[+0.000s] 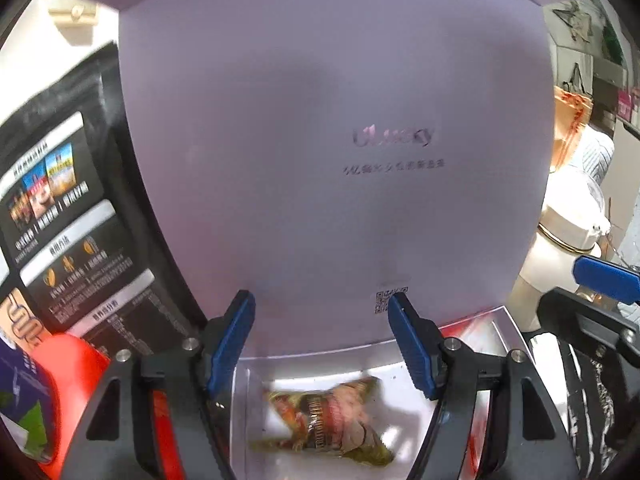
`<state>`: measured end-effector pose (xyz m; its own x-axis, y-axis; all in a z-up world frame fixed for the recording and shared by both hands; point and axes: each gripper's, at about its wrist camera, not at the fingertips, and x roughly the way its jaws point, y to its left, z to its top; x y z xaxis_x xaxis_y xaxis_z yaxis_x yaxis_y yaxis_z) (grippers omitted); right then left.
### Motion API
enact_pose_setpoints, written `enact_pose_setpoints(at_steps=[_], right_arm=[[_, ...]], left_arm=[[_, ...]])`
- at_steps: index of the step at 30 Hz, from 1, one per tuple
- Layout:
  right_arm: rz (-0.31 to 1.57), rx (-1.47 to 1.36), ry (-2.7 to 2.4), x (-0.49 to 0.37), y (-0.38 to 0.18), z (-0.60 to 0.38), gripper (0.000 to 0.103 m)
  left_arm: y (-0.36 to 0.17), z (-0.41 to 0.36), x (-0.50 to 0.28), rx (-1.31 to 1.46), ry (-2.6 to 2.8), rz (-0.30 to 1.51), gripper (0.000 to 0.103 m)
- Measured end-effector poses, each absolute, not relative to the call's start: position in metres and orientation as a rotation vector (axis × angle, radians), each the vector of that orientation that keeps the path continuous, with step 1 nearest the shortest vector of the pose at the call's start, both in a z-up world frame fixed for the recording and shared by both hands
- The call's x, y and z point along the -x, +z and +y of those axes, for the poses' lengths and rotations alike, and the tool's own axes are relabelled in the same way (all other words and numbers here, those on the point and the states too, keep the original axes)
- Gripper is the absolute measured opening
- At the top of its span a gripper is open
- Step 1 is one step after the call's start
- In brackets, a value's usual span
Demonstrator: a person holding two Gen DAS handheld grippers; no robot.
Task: Organize soft objects
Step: 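Release the snack bag and sachet into the lavender box with both grippers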
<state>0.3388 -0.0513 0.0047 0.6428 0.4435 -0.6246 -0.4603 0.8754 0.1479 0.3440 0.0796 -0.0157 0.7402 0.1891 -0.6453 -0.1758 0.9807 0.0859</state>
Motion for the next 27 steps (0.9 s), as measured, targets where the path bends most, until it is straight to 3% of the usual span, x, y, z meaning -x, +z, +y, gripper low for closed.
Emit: enact_pose_setpoints(at_steps=[2,27], right_arm=[[0.71,0.013,0.512,-0.339,0.005,-0.054,0.063],[0.677,0.004,0.503,-0.316,0.03,-0.07,0.063]], left_arm=[[-0.015,0.084,-0.347,-0.004,0.207,0.715,0.077],[0.045,0.06,-0.31,-0.002,0.231,0.656,0.077]])
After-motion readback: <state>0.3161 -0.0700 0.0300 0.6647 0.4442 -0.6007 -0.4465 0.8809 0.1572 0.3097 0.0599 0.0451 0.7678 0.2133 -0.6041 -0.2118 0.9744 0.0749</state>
